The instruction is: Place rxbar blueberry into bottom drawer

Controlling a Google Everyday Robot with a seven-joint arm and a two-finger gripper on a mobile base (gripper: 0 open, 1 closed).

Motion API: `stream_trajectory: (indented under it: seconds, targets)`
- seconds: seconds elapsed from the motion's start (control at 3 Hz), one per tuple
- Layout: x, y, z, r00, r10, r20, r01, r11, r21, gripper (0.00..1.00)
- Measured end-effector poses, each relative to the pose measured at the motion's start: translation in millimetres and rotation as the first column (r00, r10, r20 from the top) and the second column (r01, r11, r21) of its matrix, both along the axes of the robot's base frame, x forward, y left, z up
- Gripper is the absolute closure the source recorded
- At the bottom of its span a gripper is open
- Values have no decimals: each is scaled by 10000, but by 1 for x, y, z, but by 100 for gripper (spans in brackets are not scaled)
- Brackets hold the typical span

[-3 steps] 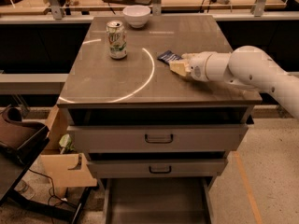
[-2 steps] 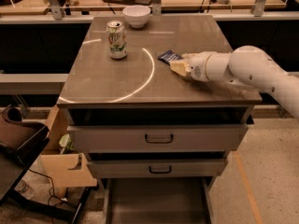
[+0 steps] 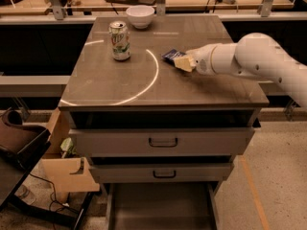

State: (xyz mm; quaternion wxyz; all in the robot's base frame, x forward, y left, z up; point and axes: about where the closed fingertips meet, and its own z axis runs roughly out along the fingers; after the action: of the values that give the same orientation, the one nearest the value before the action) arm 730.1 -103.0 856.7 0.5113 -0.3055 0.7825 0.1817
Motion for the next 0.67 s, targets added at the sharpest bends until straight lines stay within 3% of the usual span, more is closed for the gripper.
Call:
stream_trajectory:
  seconds: [0.33, 0.67]
  targets:
    - [-6, -12, 50, 9999, 83, 77, -79, 9982, -587, 100]
    - [-29, -36, 94, 9999, 155, -29, -157, 9971, -751, 100]
